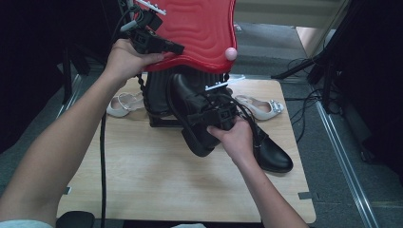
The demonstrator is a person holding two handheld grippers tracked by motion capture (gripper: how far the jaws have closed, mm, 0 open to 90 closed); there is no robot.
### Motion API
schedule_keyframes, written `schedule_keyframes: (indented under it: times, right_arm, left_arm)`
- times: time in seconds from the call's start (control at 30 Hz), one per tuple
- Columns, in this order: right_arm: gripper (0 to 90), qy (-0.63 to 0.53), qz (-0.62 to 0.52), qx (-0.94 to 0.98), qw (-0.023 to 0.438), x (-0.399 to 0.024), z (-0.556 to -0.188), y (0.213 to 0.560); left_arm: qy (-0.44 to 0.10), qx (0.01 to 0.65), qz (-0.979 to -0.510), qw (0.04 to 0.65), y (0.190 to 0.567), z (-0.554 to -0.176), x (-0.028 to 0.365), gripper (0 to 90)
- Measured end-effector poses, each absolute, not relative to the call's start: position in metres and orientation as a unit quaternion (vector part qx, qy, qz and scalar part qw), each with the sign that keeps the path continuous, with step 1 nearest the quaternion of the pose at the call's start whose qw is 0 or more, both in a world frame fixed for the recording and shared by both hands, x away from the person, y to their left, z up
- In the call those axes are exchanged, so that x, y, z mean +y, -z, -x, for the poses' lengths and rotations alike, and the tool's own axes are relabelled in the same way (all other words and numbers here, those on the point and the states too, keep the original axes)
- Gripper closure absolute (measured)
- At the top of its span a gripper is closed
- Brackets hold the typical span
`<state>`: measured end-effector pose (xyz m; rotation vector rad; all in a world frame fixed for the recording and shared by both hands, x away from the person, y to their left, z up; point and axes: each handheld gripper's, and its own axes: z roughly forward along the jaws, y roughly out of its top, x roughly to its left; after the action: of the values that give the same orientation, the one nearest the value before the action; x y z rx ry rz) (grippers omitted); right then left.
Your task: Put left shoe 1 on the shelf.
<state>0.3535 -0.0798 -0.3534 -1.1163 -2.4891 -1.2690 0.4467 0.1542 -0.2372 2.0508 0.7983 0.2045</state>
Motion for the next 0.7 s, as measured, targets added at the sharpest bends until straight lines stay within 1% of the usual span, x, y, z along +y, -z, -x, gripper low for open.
schedule_keyframes:
  times: [0.17, 0.2, 0.27, 0.33, 0.37, 0.4, 0.43, 0.57, 0.67, 0.7]
  right_arm:
    - [87.1, 0.409, 0.373, -0.832, 0.020, -0.065, -0.363, 0.362]
    - [87.1, 0.409, 0.373, -0.832, 0.020, -0.065, -0.363, 0.362]
    - [87.2, 0.411, 0.363, -0.836, -0.010, -0.058, -0.367, 0.368]
    - [87.2, 0.412, 0.363, -0.835, -0.017, -0.055, -0.369, 0.370]
    - [87.2, 0.417, 0.357, -0.835, -0.032, -0.050, -0.370, 0.372]
    - [87.2, 0.417, 0.357, -0.835, -0.032, -0.050, -0.370, 0.372]
    - [87.2, 0.415, 0.352, -0.837, -0.056, -0.043, -0.371, 0.375]
    - [87.1, 0.429, 0.351, -0.829, -0.072, -0.033, -0.375, 0.381]
    - [87.2, 0.437, 0.352, -0.824, -0.075, -0.024, -0.381, 0.381]
    - [87.1, 0.438, 0.351, -0.824, -0.084, -0.020, -0.383, 0.381]
  left_arm:
    - [-0.087, 0.322, -0.829, 0.449, 0.237, -0.446, 0.154, 90.0]
    - [-0.087, 0.322, -0.829, 0.449, 0.237, -0.446, 0.154, 90.0]
    - [-0.091, 0.320, -0.830, 0.448, 0.237, -0.445, 0.153, 90.0]
    - [-0.097, 0.318, -0.830, 0.448, 0.238, -0.444, 0.153, 90.0]
    - [-0.098, 0.316, -0.830, 0.450, 0.238, -0.443, 0.154, 90.0]
    - [-0.098, 0.316, -0.830, 0.450, 0.238, -0.443, 0.154, 90.0]
    - [-0.092, 0.321, -0.825, 0.455, 0.239, -0.444, 0.154, 90.0]
    - [-0.092, 0.325, -0.826, 0.452, 0.239, -0.444, 0.154, 90.0]
    - [-0.094, 0.325, -0.826, 0.451, 0.238, -0.443, 0.153, 90.0]
    - [-0.093, 0.325, -0.826, 0.452, 0.239, -0.443, 0.154, 90.0]
